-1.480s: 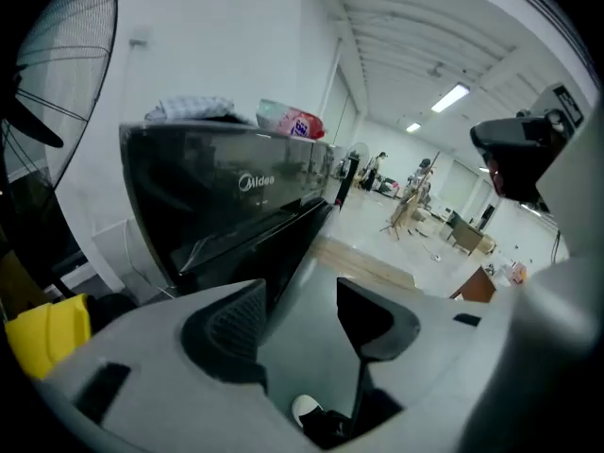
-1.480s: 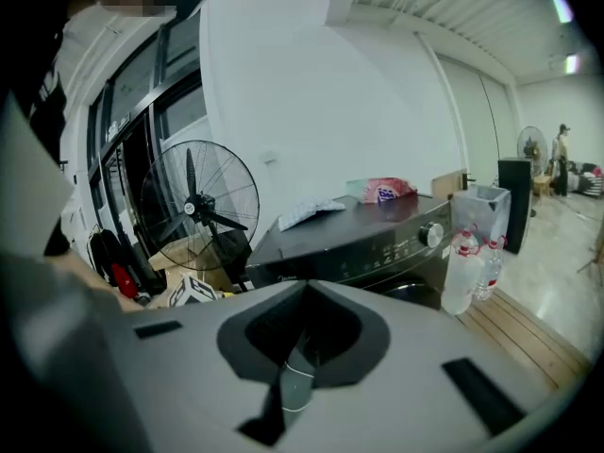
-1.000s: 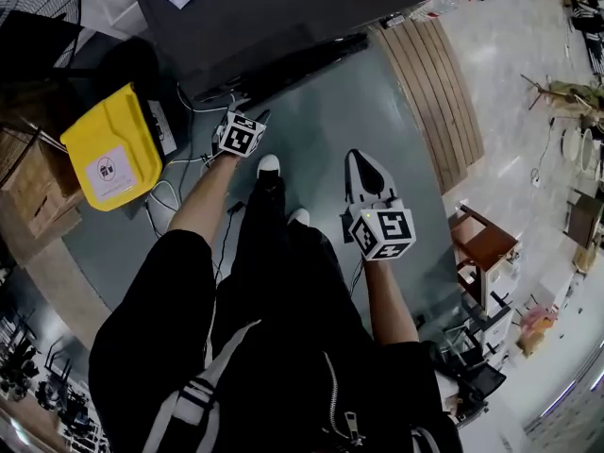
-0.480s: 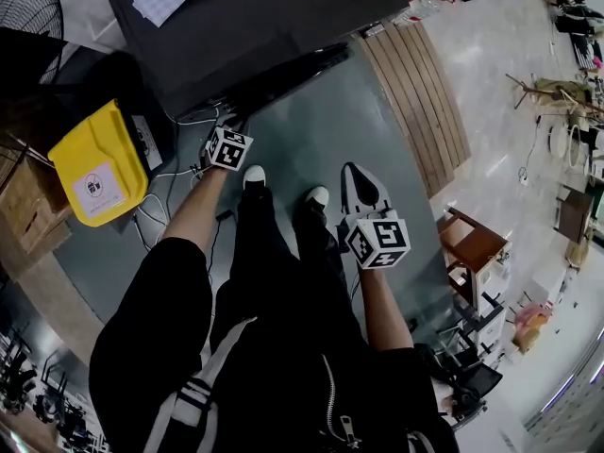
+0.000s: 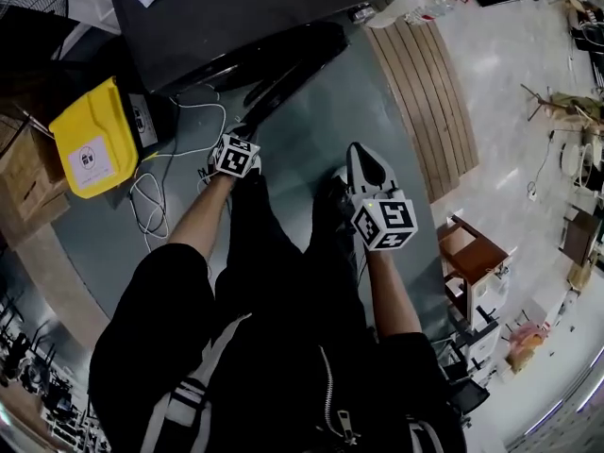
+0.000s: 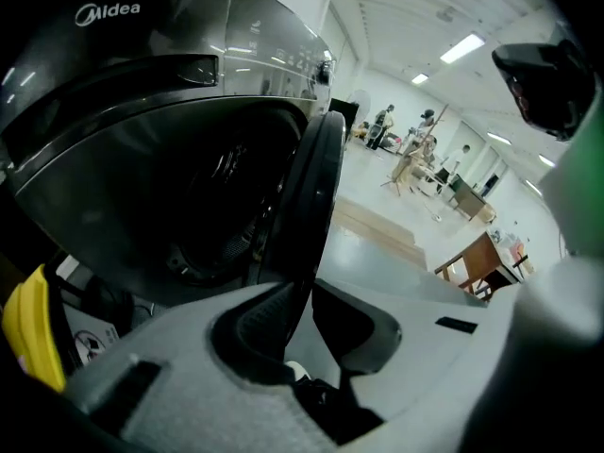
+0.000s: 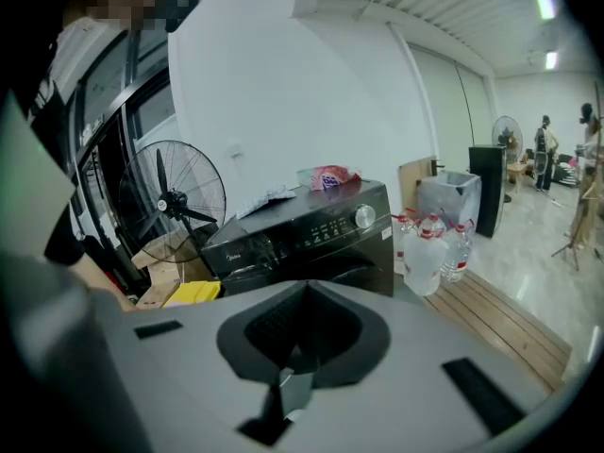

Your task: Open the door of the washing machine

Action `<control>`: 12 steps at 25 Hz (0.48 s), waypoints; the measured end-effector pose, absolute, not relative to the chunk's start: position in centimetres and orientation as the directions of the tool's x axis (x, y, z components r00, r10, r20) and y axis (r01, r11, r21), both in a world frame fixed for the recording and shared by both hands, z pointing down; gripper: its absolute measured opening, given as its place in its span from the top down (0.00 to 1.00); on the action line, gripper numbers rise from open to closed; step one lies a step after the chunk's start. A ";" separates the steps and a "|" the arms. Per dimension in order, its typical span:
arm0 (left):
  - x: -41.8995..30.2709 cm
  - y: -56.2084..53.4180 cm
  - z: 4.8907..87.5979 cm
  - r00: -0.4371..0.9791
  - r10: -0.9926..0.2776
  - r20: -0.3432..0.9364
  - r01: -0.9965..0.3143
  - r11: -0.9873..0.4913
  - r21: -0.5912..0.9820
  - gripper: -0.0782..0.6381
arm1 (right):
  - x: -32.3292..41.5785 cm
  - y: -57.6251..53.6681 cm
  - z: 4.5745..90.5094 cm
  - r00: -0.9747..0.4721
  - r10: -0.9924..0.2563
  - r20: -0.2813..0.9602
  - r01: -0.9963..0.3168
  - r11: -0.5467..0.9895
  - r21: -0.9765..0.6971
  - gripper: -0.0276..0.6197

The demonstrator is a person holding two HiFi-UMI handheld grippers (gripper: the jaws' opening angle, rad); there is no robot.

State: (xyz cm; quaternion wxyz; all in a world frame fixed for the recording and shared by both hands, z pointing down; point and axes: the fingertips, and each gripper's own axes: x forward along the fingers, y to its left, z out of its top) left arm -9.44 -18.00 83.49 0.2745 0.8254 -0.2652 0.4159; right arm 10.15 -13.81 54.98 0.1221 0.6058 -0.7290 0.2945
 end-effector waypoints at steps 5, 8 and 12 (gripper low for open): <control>-4.8 -12.9 83.6 0.491 -0.248 0.835 -0.739 -0.626 0.249 0.80 | 15.3 -12.2 56.2 -0.327 -0.774 0.542 -0.938 0.194 -0.288 0.95; -1.7 -9.9 83.6 0.467 -0.267 0.843 -0.779 -0.576 0.249 0.80 | 18.9 -11.0 57.1 -0.364 -0.752 0.550 -0.926 0.233 -0.296 0.95; 3.7 -5.8 83.6 0.468 -0.246 0.849 -0.791 -0.545 0.278 0.81 | 23.7 -9.4 57.8 -0.389 -0.734 0.556 -0.917 0.253 -0.308 0.95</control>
